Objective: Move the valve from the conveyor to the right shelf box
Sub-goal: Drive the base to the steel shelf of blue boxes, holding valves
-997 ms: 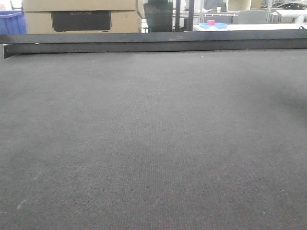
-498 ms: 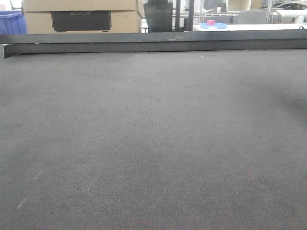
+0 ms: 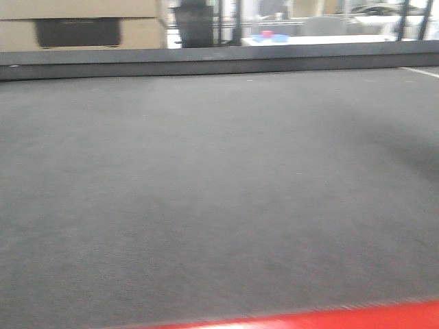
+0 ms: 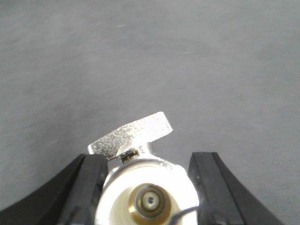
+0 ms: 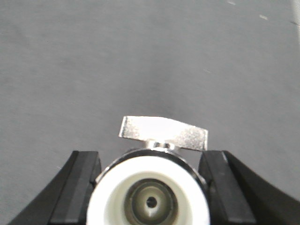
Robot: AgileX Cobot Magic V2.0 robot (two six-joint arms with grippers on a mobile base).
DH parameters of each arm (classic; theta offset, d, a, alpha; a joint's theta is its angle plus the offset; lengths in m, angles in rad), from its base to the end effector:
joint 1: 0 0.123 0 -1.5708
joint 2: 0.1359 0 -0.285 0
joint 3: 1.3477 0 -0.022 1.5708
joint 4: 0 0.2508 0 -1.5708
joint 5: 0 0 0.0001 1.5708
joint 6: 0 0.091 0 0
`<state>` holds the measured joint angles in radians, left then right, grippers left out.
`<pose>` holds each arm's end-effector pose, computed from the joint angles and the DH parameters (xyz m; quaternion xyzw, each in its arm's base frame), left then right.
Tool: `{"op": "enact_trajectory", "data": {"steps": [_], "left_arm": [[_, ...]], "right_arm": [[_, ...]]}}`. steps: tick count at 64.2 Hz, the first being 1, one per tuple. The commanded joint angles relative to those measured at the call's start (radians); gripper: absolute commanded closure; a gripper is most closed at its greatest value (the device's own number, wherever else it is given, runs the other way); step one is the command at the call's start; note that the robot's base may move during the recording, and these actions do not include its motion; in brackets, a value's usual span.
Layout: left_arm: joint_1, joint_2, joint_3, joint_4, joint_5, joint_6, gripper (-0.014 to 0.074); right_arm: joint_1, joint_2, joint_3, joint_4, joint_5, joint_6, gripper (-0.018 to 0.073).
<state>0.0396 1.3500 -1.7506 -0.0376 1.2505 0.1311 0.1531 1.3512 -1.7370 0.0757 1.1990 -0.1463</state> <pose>0.2527 0.0068 0.4811 0.0436 0.9183 0.0148 0.3932 0.2533 0.0456 0.4806 -0.1378 0.9010 0.0392 0.4095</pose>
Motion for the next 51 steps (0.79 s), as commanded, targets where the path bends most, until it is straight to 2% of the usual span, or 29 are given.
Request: {"op": "enact_trajectory", "data": {"steps": [1,28,51], "left_arm": [[-0.004,-0.015,-0.01,-0.013,-0.029,-0.008,0.0707],[-0.004,-0.015,-0.01,-0.013,-0.029,-0.008,0.0707],[-0.004,-0.015,-0.01,-0.013,-0.029,-0.008,0.0707]], "right_arm": [[0.0,-0.007,-0.017,-0.015,-0.08,-0.002,0.0713],[0.0,-0.007,-0.017,-0.015,-0.173,-0.002,0.0713],[0.0,-0.007,-0.017,-0.015,-0.179,-0.002,0.0713]]}}
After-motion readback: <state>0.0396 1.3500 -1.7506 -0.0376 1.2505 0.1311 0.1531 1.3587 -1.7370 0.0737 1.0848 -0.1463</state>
